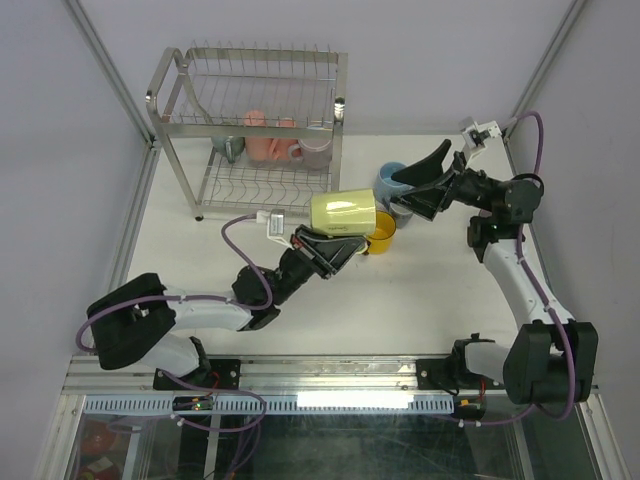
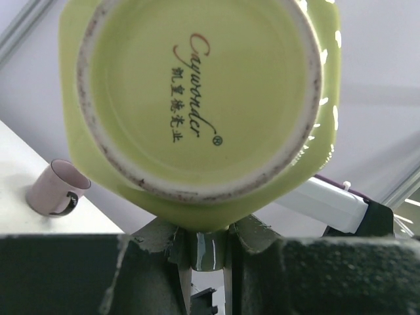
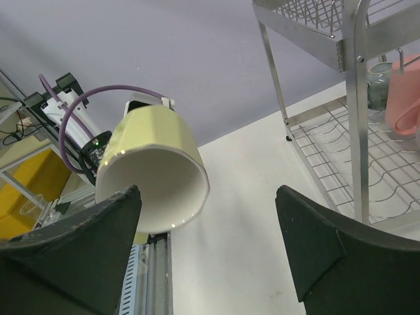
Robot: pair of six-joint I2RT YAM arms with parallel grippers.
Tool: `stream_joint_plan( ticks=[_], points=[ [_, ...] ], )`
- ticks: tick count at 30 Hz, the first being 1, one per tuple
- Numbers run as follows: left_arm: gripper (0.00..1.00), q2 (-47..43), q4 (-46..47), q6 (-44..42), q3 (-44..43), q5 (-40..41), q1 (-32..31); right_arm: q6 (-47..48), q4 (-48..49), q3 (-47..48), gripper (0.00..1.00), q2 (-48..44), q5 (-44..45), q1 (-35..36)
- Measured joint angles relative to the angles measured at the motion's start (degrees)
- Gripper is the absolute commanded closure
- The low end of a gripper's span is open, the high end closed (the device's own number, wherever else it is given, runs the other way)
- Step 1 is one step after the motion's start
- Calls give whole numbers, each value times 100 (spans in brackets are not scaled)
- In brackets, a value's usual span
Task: Load the cups into the dish rack
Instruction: Turn the cup upside down in the dish rack.
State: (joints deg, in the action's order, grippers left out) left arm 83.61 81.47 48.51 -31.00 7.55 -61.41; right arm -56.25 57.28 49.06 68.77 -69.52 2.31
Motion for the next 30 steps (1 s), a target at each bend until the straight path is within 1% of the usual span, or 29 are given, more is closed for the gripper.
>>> stream_joint_plan(
  ticks=[4, 8, 11, 14, 16, 18, 21, 25, 30],
  points=[
    [100, -673, -83, -376, 400, 52, 2, 407, -280, 0, 14, -96, -225, -28],
    [100, -1515, -549, -758, 813, 284, 79, 1209, -1075, 0, 14, -212, -531, -85],
    [100, -2090, -1346, -975, 981, 498, 203, 1958, -2216, 20, 14, -291, -697, -127],
    [100, -2573, -2341, -1180, 1051, 748, 389, 3230, -3532, 72, 14, -313, -807, -179],
    [100, -2846, -2964, -1257, 1108, 807, 564, 3982, -4242, 94, 14, -315, -852, -229],
    [100, -3075, -3617, -1320, 1163, 817, 809, 4478, -4704, 96, 14, -315, -894, -280],
    [100, -3204, -4177, -1327, 1187, 776, 1340, 5003, -5130, 96, 14, -315, -925, -332],
    [100, -3209, -4822, -1335, 1187, 616, 2092, 5386, -5377, 96, 14, -315, -938, -374],
    [100, -2769, -5403, -1311, 973, 33, 2817, 5663, -5525, 94, 14, -315, -940, -435]
  ],
)
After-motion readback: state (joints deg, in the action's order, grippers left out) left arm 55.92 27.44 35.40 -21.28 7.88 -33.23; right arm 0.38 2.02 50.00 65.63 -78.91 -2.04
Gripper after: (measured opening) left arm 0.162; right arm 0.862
